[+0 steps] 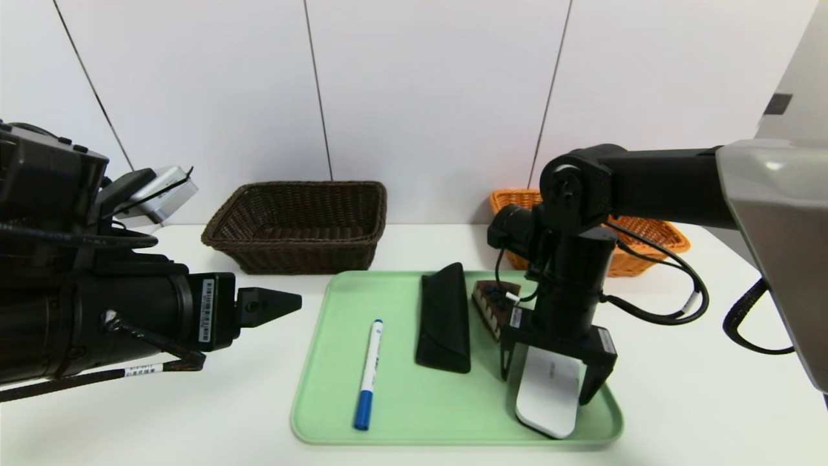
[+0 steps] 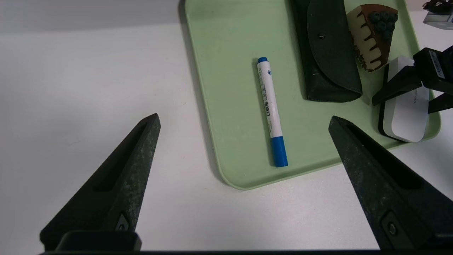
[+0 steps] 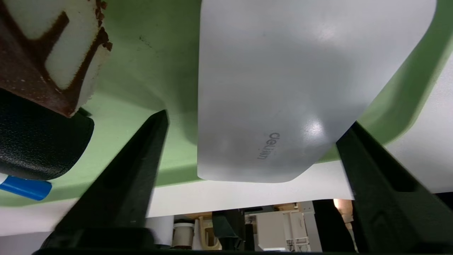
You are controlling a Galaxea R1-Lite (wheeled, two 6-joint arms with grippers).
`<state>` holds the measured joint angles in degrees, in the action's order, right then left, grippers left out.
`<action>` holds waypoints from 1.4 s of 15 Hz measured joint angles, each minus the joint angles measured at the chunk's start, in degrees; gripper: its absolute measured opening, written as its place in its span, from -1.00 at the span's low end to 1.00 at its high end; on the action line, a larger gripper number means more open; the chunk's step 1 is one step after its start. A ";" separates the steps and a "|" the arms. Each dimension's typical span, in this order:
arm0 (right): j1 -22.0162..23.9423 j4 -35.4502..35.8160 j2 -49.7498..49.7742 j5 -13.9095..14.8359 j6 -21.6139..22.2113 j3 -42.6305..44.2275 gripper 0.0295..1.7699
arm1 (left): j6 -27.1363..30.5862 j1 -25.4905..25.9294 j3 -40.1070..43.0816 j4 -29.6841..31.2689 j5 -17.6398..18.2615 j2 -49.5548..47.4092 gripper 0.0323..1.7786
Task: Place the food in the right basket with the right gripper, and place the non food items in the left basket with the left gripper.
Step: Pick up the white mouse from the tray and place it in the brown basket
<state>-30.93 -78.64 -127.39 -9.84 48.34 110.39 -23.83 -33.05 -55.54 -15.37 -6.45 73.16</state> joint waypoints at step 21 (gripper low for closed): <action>-6.83 16.16 23.45 5.05 -5.14 1.18 0.10 | 0.00 0.09 2.27 0.13 0.17 -0.76 0.90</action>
<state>-37.75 -62.48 -103.94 -4.79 43.19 111.57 -23.83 -32.96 -53.27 -15.24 -6.28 72.40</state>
